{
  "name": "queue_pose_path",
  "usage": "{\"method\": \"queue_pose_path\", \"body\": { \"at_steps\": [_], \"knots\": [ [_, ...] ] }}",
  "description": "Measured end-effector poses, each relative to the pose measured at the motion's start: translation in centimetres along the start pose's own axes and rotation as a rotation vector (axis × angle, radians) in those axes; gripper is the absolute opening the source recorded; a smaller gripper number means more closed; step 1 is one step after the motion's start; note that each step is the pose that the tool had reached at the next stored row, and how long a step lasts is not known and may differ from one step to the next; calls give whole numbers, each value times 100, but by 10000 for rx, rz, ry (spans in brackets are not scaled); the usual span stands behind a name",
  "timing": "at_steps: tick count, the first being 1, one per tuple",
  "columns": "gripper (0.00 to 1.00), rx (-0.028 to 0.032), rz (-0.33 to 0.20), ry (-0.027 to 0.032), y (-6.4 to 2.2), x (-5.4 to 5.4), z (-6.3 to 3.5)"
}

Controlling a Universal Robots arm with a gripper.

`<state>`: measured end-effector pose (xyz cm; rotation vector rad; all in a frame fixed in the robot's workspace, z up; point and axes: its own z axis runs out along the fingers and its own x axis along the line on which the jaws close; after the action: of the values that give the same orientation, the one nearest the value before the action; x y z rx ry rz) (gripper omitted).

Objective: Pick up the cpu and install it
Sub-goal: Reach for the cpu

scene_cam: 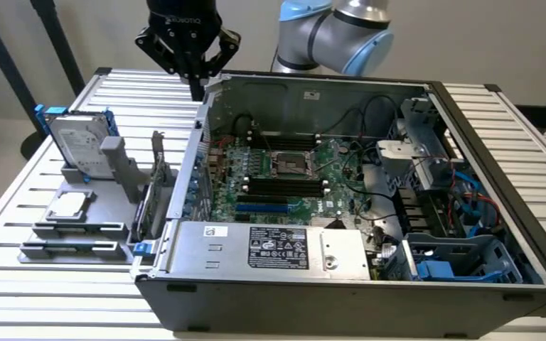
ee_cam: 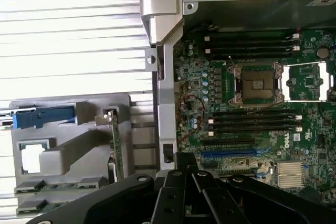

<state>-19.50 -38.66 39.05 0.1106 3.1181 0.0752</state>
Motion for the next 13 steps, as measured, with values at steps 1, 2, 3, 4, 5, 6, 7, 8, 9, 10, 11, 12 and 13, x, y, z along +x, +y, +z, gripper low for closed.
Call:
{"method": "queue_pose_path", "body": {
  "at_steps": [1, 2, 3, 4, 5, 6, 7, 8, 9, 10, 11, 12, 13],
  "knots": [
    [11, 0, -1, 0, -3, 45, 2],
    [11, -1, -2, 0, -6, 89, 5],
    [11, -1, -1, 0, -9, 134, 7],
    [11, 0, 0, 0, -13, 180, 10],
    [11, 0, -1, 1, -16, 225, 12],
    [11, 0, -2, 1, -19, 269, 14],
    [11, 0, -1, 4, -23, 315, 16],
    [11, 0, 0, 8, -26, 360, 18],
    [11, 1, 0, 13, -29, 405, 20],
    [11, 2, -1, 18, -33, 450, 21],
    [11, 1, -1, 22, -36, 495, 23],
    [11, 2, 0, 26, -39, 541, 25],
    [11, 1, 1, 32, -42, 586, 27]
  ]
}}
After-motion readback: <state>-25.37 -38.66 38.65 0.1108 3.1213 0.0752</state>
